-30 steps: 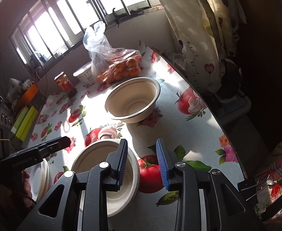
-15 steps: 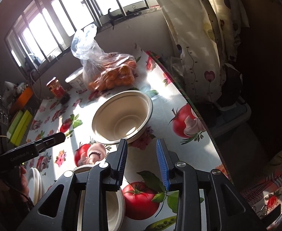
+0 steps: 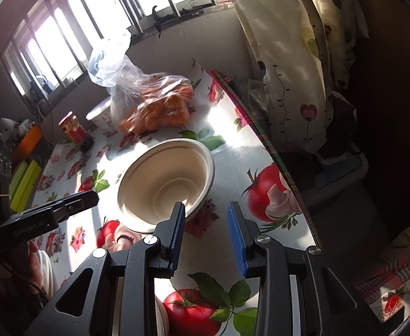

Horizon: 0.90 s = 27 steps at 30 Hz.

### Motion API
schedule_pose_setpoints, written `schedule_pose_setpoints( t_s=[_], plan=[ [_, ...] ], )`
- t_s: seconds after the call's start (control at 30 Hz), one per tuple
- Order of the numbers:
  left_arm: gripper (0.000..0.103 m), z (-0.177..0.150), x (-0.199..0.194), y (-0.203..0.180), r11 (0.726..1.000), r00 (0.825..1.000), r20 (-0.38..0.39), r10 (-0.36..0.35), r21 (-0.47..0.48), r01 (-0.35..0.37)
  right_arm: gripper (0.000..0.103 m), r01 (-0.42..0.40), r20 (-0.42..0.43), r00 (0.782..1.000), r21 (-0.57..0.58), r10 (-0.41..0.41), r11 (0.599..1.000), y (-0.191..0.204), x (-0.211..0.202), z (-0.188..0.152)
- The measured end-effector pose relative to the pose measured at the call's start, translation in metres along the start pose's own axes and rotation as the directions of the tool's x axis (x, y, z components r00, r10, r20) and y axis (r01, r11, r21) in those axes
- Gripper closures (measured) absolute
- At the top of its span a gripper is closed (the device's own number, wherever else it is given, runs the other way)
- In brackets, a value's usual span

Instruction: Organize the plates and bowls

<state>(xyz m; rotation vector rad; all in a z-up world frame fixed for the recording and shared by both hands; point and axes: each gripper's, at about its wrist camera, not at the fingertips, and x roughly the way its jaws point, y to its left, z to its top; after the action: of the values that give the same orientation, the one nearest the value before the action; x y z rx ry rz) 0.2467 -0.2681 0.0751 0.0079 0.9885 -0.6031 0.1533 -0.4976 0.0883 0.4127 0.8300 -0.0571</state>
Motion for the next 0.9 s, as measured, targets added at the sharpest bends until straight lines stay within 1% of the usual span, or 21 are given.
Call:
schedule_pose_setpoints(
  t_s=[0.23,0.33,0.67,0.9],
  plan=[
    [0.063,0.008,0.014,-0.003,1.0,1.0,-0.01,-0.011,0.004,0.011,0.072,-0.012,-0.015,1.0,0.002,0.012,1.0,-0.002,0.013,0.007],
    [0.063,0.01,0.019,-0.002,1.0,0.999,-0.017,-0.029,-0.006,0.029,0.072,-0.018,-0.02,1.0,0.008,0.018,1.0,-0.003,0.019,0.009],
    [0.063,0.013,0.032,-0.006,1.0,0.999,-0.033,-0.023,0.013,0.023,0.072,-0.045,-0.04,0.998,0.019,0.045,0.999,-0.003,0.035,0.012],
    [0.064,0.013,0.036,-0.005,1.0,0.999,-0.039,-0.016,0.009,0.016,0.072,-0.034,-0.045,0.998,0.012,0.034,0.999,-0.002,0.039,0.013]
  ],
)
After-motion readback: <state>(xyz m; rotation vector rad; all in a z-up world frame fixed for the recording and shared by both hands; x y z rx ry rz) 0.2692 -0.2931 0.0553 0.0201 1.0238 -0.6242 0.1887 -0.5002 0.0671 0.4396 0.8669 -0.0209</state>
